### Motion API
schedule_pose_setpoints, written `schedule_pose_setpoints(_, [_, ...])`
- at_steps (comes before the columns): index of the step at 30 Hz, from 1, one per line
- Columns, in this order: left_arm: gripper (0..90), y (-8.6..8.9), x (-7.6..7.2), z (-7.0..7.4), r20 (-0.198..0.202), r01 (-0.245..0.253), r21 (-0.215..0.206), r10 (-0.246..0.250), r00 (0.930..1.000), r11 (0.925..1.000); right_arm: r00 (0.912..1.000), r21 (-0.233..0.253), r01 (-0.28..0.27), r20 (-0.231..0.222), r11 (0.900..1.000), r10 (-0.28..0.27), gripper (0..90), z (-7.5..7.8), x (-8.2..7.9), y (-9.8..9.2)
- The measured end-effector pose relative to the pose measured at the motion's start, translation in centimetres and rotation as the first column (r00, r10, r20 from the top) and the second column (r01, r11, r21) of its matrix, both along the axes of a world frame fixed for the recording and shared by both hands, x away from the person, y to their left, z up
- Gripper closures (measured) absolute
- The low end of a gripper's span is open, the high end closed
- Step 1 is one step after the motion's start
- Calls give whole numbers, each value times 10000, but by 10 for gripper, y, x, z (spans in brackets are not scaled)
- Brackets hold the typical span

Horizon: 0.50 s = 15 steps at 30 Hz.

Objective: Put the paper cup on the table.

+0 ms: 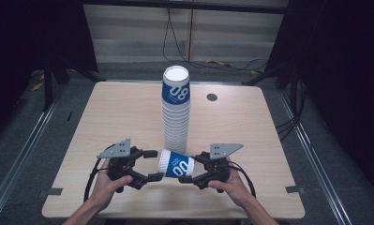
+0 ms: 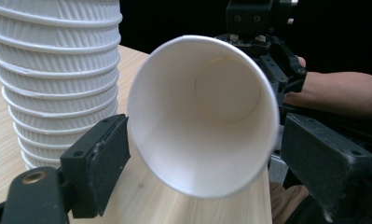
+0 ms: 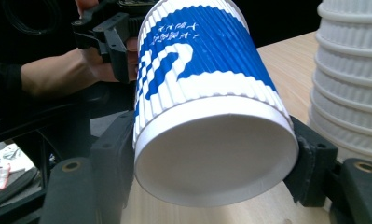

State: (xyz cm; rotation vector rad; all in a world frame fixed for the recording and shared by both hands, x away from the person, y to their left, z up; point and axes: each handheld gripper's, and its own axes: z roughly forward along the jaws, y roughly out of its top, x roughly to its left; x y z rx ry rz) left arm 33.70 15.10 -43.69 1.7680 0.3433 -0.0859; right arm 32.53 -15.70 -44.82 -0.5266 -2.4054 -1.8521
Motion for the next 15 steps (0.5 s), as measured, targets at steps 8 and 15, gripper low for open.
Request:
schedule_pose_setpoints(8, [111, -9, 4, -4, -19, 158, 143, -158, 9999, 9998, 9998, 8, -169, -42, 9999, 169, 297, 0, 0, 9])
schedule_pose_setpoints(15, [81, -11, 1, -4, 269, 295, 430, -306, 9992, 9986, 9992, -65, -399, -38, 9992, 399, 297, -2, 0, 18])
